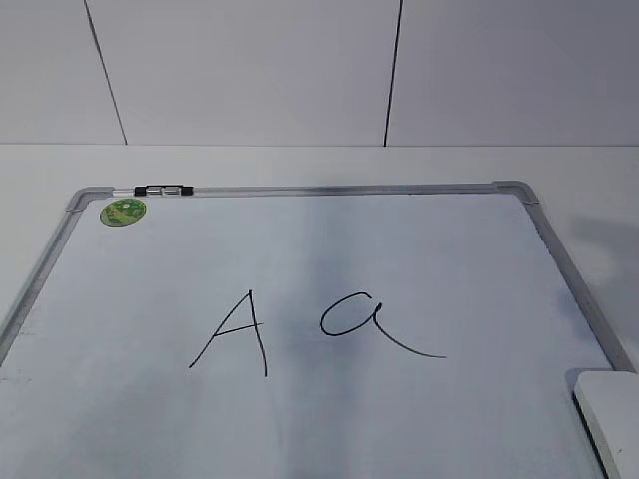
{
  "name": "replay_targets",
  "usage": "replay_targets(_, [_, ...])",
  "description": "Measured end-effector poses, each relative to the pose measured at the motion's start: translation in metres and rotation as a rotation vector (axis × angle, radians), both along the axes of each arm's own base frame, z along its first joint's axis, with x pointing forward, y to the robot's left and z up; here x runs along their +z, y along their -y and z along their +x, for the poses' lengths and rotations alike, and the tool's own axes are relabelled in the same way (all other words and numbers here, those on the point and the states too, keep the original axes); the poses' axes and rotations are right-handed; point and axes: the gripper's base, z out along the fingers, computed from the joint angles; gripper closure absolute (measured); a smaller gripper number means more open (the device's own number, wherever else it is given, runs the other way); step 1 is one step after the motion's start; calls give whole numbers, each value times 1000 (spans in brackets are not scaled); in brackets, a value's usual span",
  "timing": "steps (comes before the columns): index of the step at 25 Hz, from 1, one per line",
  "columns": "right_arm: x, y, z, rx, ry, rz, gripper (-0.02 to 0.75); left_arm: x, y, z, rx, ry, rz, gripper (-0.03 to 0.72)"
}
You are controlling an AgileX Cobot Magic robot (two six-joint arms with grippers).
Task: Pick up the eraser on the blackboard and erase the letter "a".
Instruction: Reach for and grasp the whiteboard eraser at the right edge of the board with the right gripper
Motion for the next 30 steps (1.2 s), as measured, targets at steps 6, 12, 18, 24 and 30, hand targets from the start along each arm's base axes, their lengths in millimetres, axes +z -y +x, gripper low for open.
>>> replay_targets(6, [0, 2, 0, -7, -1, -27, 150, 0, 0, 0, 0, 0, 0, 454])
replay_targets(12, [-1, 5, 0, 1, -3, -75, 150, 0, 0, 0, 0, 0, 0, 454])
replay_targets(18, [-4, 4, 5, 39, -25, -128, 150, 0, 1, 0, -10, 0, -15, 454])
replay_targets(24, [-6, 0, 8, 76, -36, -135, 150, 1, 6, -1, -41, -2, -62, 452])
replay_targets(30, [-8, -3, 8, 112, -41, -155, 150, 2, 7, 8, -42, -58, -68, 405])
